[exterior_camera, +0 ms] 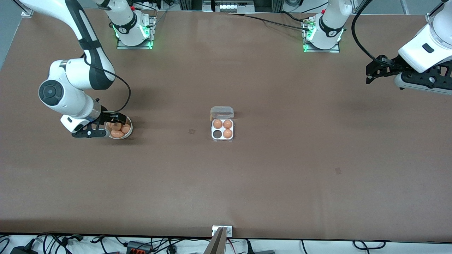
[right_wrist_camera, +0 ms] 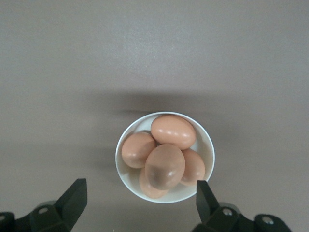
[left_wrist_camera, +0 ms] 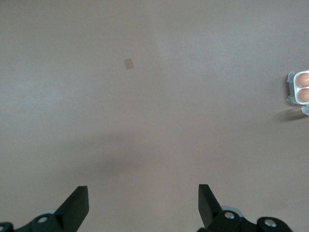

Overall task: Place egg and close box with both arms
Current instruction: 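Lower the right gripper over the white bowl of brown eggs, then close the right gripper around one brown egg in the bowl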

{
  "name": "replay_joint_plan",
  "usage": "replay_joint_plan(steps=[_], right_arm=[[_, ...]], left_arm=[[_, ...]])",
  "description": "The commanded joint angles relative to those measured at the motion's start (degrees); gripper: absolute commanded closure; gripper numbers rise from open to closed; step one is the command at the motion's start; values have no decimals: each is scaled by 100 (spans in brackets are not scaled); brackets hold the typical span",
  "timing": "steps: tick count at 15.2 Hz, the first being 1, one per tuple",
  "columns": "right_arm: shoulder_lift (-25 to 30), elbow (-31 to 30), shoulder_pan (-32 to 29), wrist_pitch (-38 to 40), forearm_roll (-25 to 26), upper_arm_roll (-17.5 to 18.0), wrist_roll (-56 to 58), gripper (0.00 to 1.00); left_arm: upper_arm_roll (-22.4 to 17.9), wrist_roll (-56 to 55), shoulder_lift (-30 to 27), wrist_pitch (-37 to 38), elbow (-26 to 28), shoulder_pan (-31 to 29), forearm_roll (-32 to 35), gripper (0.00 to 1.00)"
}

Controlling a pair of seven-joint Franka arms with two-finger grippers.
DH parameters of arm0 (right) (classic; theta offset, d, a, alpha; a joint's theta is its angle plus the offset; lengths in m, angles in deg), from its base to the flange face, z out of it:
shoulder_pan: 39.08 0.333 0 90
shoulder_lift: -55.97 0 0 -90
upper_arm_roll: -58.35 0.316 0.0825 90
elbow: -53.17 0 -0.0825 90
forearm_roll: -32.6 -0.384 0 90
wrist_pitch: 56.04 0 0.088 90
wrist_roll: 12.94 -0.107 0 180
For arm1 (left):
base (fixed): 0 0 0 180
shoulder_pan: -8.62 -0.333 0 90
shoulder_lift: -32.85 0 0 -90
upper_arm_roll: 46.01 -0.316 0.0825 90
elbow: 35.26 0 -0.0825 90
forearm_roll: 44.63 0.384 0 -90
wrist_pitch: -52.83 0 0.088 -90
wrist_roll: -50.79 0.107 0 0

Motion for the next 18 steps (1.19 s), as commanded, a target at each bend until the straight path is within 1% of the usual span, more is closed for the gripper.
replay_joint_plan(steps=[1,6,10,14,18], right_arm=[[7,-357,-20,-492,55,-23,43,0],[-28,-603,-29,-748,55,-58,43,0],[-28,-630,-126,-757,64,-67,51,0],[-195,-630,-266,-1037,73,-67,86,0],[-257,-621,-276,-1082,73,-67,78,0]], left_arm=[[11,63,93,116,-203,7,108,0],[11,63,102,116,-203,7,108,0],[11,54,102,116,-203,7,108,0],[11,55,101,116,-203,7,108,0],[11,55,93,116,-203,7,108,0]])
